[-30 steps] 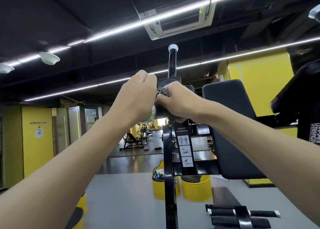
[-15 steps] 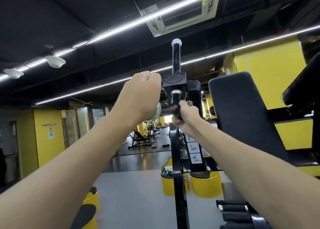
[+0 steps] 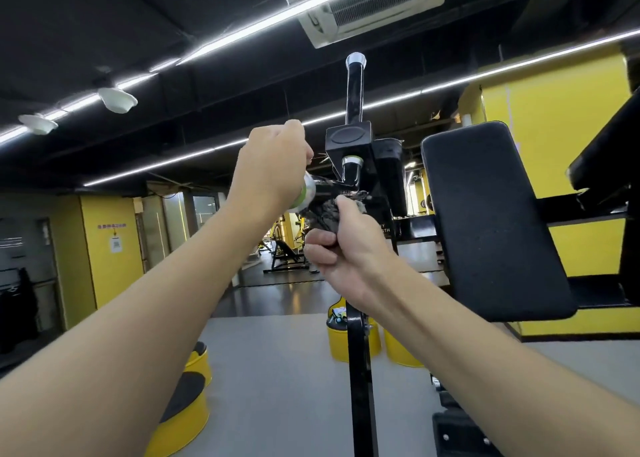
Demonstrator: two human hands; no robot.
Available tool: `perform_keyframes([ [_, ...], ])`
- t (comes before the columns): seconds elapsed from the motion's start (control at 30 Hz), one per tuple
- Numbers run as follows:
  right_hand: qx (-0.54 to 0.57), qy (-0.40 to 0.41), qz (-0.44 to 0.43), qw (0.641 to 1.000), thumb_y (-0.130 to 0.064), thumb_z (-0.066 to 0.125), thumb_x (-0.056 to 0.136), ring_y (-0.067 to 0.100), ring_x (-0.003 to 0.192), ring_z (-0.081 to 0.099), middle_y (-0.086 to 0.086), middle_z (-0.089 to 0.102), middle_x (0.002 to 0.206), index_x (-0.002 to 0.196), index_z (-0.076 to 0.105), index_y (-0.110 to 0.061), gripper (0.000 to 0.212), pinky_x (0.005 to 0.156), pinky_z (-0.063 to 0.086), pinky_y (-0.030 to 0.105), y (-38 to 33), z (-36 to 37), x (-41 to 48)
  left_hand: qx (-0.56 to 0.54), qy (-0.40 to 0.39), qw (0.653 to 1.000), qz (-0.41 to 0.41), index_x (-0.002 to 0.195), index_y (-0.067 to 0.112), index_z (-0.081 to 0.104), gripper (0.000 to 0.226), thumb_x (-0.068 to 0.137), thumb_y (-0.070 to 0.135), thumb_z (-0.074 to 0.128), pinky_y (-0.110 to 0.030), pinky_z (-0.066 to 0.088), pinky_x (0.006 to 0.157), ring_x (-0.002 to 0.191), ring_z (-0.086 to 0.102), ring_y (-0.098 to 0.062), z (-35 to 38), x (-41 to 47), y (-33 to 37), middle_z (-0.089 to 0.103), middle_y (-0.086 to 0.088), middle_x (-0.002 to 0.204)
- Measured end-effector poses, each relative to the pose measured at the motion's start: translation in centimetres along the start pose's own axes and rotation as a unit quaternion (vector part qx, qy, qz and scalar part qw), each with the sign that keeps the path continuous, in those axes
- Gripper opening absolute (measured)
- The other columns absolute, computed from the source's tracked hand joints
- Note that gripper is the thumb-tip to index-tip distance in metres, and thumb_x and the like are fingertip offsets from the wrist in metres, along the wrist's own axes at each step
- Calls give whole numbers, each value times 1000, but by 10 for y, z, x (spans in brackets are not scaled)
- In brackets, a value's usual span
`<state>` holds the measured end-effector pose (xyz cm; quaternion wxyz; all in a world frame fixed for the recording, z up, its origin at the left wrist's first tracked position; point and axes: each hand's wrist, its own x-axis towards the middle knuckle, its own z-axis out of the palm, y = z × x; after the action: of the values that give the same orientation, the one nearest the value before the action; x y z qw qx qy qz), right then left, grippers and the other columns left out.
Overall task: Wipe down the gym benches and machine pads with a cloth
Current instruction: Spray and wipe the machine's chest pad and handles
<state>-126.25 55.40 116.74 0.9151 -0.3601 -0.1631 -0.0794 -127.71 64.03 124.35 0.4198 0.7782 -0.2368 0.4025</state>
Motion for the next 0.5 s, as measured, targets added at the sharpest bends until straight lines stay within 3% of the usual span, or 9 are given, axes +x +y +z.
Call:
perform_keyframes([
  [0.07, -75, -70, 1, 995, -23, 36, 104, 8, 41, 32, -1, 45, 61, 93, 44, -12, 18, 35, 18, 17, -2, -3, -23, -168, 46, 980, -93, 80, 7, 66, 37, 92, 27, 36, -34, 49, 76, 81, 62, -22, 0, -7, -1, 69, -9, 87],
  [0.1, -112, -97, 3, 989, -26, 37, 105, 9, 42, 33, 0, 48, 65, 96, 45, -12, 19, 36, 19, 17, -2, -7, -34, -260, 66, 953, -142, 79, 10, 61, 31, 92, 25, 37, -31, 47, 69, 74, 57, -19, 1, -14, -5, 65, -7, 83],
  [0.2, -204, -46, -3, 978, -30, 39, 104, 12, 43, 40, 9, 51, 80, 102, 46, -12, 19, 38, 27, 20, -1, -41, -42, -383, 58, 884, -260, 88, 15, 56, 28, 94, 33, 35, -29, 45, 68, 79, 58, -20, 29, -46, -30, 63, -6, 87],
  [0.27, -319, 27, -29, 947, -35, 40, 104, 16, 51, 52, 10, 59, 88, 105, 46, -13, 23, 44, 39, 24, 5, -82, -43, -323, -58, 883, -336, 97, 16, 65, 38, 94, 41, 37, -43, 50, 84, 97, 65, -27, 70, -77, -57, 69, -7, 106],
  [0.3, -371, 60, -36, 926, -37, 41, 103, 17, 62, 60, 9, 62, 94, 109, 44, -14, 24, 50, 45, 27, 12, -109, -43, -300, -151, 865, -373, 105, 17, 68, 44, 93, 47, 39, -56, 49, 87, 105, 64, -35, 95, -97, -70, 67, -8, 117],
  [0.33, -415, 80, -36, 906, -39, 41, 103, 18, 74, 64, 6, 64, 98, 113, 41, -15, 25, 60, 49, 30, 21, -138, -44, -305, -243, 823, -413, 112, 20, 69, 49, 92, 55, 41, -66, 47, 87, 108, 63, -43, 121, -119, -81, 65, -11, 123],
  [0.37, -466, 94, -34, 879, -40, 41, 103, 18, 85, 63, 4, 64, 100, 114, 39, -17, 26, 69, 50, 34, 34, -166, -45, -337, -307, 765, -455, 116, 22, 70, 54, 90, 61, 43, -69, 47, 86, 109, 62, -46, 147, -139, -93, 66, -13, 123],
  [0.43, -607, 103, -18, 788, -46, 39, 101, 24, 100, 60, 1, 63, 106, 115, 39, -21, 29, 88, 46, 43, 63, -224, -53, -403, -355, 662, -522, 108, 20, 73, 55, 91, 63, 44, -58, 55, 82, 105, 68, -38, 198, -180, -117, 71, -11, 116],
  [0.5, -729, 114, 52, 673, -53, 35, 100, 28, 119, 51, 2, 56, 125, 123, 43, -24, 38, 102, 35, 51, 90, -286, -63, -423, -347, 615, -568, 87, 18, 75, 49, 97, 53, 42, -38, 60, 71, 86, 74, -25, 252, -222, -148, 75, -5, 97],
])
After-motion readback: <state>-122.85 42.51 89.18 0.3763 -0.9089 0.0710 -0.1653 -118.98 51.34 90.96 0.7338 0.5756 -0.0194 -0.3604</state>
